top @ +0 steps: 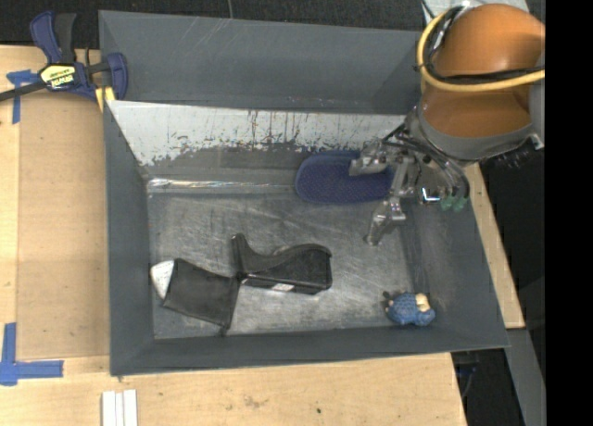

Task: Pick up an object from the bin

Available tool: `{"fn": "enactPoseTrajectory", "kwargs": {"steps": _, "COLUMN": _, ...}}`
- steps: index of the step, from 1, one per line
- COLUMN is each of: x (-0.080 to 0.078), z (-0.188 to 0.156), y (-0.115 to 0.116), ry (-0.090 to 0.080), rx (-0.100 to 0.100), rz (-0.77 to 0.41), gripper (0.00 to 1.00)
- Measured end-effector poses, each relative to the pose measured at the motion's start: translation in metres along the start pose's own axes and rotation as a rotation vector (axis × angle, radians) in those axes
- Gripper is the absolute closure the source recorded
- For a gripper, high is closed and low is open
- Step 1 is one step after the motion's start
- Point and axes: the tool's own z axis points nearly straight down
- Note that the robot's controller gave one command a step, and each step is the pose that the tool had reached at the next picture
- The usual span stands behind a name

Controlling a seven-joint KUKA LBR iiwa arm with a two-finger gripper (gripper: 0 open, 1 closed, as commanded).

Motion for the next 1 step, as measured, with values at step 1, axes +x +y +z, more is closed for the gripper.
{"fn": "enactPoseTrajectory", "kwargs": {"steps": 1, "x": 0.0187, "z": 0.1361, "y": 0.0427, "ry": -0.012, "rx": 0.005, "rz": -0.345, "gripper": 0.0}}
